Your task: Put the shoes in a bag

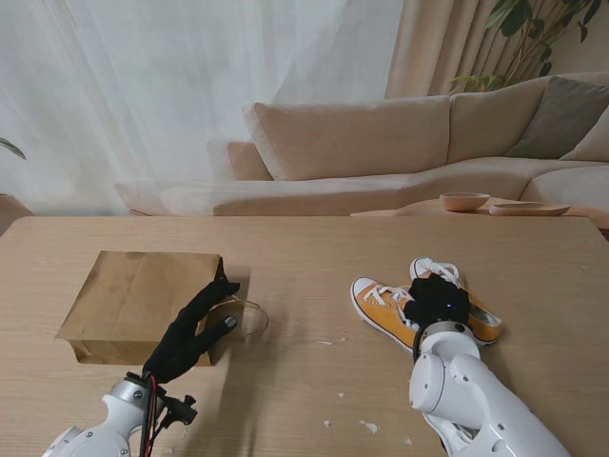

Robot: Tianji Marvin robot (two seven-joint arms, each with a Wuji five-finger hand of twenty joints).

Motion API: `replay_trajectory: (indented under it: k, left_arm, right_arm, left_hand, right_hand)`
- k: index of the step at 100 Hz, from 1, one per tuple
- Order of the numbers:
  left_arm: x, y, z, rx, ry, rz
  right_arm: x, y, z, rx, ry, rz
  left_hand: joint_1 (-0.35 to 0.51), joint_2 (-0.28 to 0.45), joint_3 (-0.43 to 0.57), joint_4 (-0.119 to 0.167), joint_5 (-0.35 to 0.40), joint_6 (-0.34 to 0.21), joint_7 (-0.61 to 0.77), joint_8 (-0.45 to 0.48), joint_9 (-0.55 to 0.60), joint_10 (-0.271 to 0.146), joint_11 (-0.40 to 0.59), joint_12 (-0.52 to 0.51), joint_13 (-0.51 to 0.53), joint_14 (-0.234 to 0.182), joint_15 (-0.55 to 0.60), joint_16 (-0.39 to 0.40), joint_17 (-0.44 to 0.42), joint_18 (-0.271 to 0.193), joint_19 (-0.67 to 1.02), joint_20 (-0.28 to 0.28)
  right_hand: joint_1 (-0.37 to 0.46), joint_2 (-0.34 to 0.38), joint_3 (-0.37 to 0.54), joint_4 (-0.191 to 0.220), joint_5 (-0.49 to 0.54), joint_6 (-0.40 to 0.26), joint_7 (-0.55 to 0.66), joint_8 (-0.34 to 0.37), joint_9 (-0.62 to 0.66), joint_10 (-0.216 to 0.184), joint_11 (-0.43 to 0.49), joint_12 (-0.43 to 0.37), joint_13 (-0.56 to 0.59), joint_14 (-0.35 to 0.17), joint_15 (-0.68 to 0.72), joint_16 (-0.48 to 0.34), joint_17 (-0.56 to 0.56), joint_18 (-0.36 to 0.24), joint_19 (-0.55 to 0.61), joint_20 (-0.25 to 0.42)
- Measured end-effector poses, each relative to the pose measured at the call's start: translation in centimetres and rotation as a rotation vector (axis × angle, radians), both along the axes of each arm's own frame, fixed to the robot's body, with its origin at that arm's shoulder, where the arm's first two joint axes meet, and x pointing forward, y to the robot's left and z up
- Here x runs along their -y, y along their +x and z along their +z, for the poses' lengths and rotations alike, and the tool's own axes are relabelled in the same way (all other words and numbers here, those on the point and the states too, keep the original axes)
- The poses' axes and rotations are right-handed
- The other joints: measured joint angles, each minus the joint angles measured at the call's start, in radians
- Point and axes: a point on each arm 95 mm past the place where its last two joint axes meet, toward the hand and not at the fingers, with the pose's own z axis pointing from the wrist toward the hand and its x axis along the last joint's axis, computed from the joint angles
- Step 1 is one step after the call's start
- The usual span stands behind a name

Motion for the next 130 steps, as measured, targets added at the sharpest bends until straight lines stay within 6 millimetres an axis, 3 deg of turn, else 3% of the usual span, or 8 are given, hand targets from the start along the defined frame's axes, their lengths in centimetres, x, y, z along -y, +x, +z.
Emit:
replay_trajectory:
  k: [46,61,62,72,108,130]
  left_arm:
    - [0.4,-0.1,-0.3,0.001,0.019,-0.013]
    - [0.5,-0.1,-0.4,0.000,0.023,-0.016]
    - [0.5,-0.1,-0.4,-0.001,0.024,-0.016]
    - [0.8,0.0,-0.5,-0.008,0.031,-0.018]
    - [1.9,-0.4,-0.7,-0.013,0.065,-0.039]
    - [1.8,-0.4,-0.6,-0.005,0.069,-0.033]
  right_arm:
    - [3.3,-1.4,-1.1,0.023,-0.103,-0.135]
    - [4.0,-1.8,-1.3,0.018,-0.121,-0.147]
    - [4.0,-1.9,-1.3,0.018,-0.122,-0.148]
    - [4.5,-2.3,-1.2,0.023,-0.159,-0.141]
    - [6.1,-3.3,-1.6,0.023,-0.160,-0.161]
    - [6.7,-3.0,-2.6,0.040,-0.135,-0.189]
  left_hand:
    - [0.000,0.000,0.000,0.000,0.000,0.000,0.000,0.000,0.000,0.000,0.000,0.000,0.000,0.000,0.000,0.000,0.000,0.000,0.000,0.000]
    - [0.000,0.000,0.000,0.000,0.000,0.000,0.000,0.000,0.000,0.000,0.000,0.000,0.000,0.000,0.000,0.000,0.000,0.000,0.000,0.000]
    - [0.000,0.000,0.000,0.000,0.000,0.000,0.000,0.000,0.000,0.000,0.000,0.000,0.000,0.000,0.000,0.000,0.000,0.000,0.000,0.000]
    - [0.000,0.000,0.000,0.000,0.000,0.000,0.000,0.000,0.000,0.000,0.000,0.000,0.000,0.000,0.000,0.000,0.000,0.000,0.000,0.000]
    - [0.000,0.000,0.000,0.000,0.000,0.000,0.000,0.000,0.000,0.000,0.000,0.000,0.000,0.000,0.000,0.000,0.000,0.000,0.000,0.000]
    - [0.000,0.000,0.000,0.000,0.000,0.000,0.000,0.000,0.000,0.000,0.000,0.000,0.000,0.000,0.000,0.000,0.000,0.000,0.000,0.000]
  right_hand:
    - [-0.001,0.000,-0.002,0.000,0.000,-0.035,-0.027,0.016,-0.186,0.000,0.008,0.026,-0.158,-0.018,-0.002,0.000,-0.069,-0.038,0.000,0.019]
    - [-0.002,0.000,-0.009,-0.004,0.000,-0.061,-0.048,0.015,-0.186,0.000,0.008,0.028,-0.170,-0.027,-0.002,0.000,-0.078,-0.039,0.000,0.020]
    - [-0.002,0.000,-0.009,-0.021,0.001,-0.071,-0.052,0.013,-0.186,0.000,0.008,0.028,-0.170,-0.027,-0.002,0.000,-0.078,-0.040,0.000,0.020]
    - [-0.004,-0.008,-0.010,-0.041,0.021,-0.083,-0.068,-0.014,-0.210,-0.001,0.008,0.028,-0.191,-0.030,0.003,-0.001,-0.092,-0.052,0.000,0.020]
    - [-0.027,-0.016,-0.010,-0.041,0.032,-0.126,-0.078,-0.035,-0.261,-0.015,0.008,0.028,-0.243,-0.053,-0.015,-0.013,-0.134,-0.075,-0.020,0.020]
    - [-0.044,-0.016,-0.010,-0.041,0.038,-0.174,-0.108,-0.035,-0.262,-0.051,0.004,0.008,-0.244,-0.067,-0.078,-0.050,-0.161,-0.077,-0.043,0.043]
